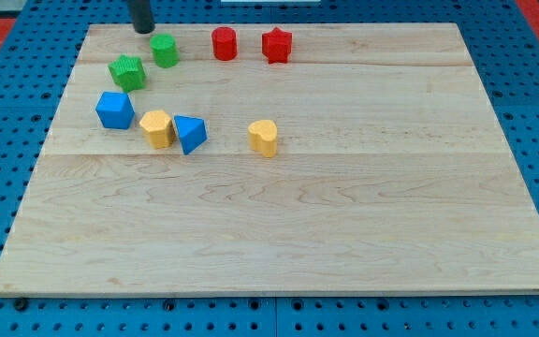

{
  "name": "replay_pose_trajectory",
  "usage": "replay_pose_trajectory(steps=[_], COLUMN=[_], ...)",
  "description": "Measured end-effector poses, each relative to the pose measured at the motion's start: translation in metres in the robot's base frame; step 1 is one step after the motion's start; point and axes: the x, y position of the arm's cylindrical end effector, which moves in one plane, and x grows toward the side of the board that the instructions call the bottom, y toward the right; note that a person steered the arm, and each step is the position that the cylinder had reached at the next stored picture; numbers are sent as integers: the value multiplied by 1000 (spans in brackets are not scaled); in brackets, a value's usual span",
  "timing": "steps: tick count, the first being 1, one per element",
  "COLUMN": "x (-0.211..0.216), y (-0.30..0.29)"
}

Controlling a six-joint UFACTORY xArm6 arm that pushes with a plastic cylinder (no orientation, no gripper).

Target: Move the red star towards the top right side

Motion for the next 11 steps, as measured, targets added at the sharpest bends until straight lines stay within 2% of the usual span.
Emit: replay_pose_trajectory(steps=[1, 2, 4, 5, 6, 7, 9, 10, 11], x=[4, 9, 45, 44, 41, 34, 17, 18, 18], y=[34, 92, 160, 217, 201, 243, 246, 300, 306])
